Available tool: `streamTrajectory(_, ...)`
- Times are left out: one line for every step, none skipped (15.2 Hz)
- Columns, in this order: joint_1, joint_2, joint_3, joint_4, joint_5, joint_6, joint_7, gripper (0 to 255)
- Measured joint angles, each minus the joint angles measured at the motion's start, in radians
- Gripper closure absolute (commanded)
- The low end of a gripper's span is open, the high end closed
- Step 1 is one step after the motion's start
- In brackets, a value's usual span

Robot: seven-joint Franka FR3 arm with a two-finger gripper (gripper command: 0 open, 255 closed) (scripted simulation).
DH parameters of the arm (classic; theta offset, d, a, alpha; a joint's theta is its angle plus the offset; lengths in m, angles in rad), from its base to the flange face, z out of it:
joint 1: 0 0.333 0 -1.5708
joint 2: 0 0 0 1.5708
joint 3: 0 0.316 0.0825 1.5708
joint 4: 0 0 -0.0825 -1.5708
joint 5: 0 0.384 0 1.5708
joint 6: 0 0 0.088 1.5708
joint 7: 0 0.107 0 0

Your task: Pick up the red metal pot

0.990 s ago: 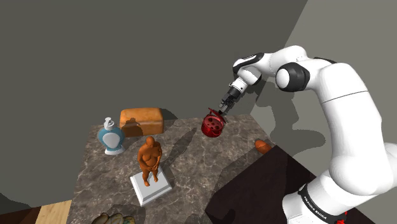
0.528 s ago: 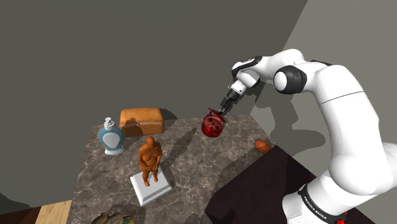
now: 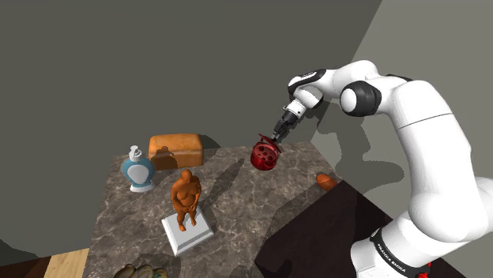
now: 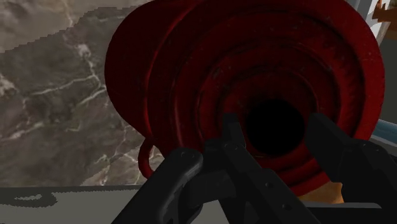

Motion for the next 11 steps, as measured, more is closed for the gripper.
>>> streamTrajectory(0.002, -0.009, -0.001, -0.008, -0.001, -0.002, 0.001, 255)
streamTrajectory(0.002, -0.014, -0.002, -0.008, -0.002, -0.006, 0.004, 255)
streamTrajectory(0.002, -0.025, -0.004, -0.014, -0.004, -0.011, 0.006, 255)
streamTrajectory(0.004, -0.037, -0.005, -0.023, -0.005, -0.013, 0.008, 255)
streamTrajectory(0.004, -0.045, -0.006, -0.024, -0.007, -0.019, 0.011, 255)
streamTrajectory(0.004, -0.056, -0.008, -0.027, -0.01, -0.026, 0.015, 255)
streamTrajectory(0.006, -0.062, -0.009, -0.028, -0.01, -0.03, 0.019, 255)
streamTrajectory(0.008, -0.073, -0.01, -0.035, -0.012, -0.034, 0.022, 255)
streamTrajectory(0.009, -0.083, -0.011, -0.037, -0.014, -0.04, 0.026, 255)
streamTrajectory(0.009, -0.093, -0.013, -0.04, -0.016, -0.046, 0.029, 255)
streamTrajectory(0.01, -0.101, -0.014, -0.046, -0.017, -0.048, 0.03, 255)
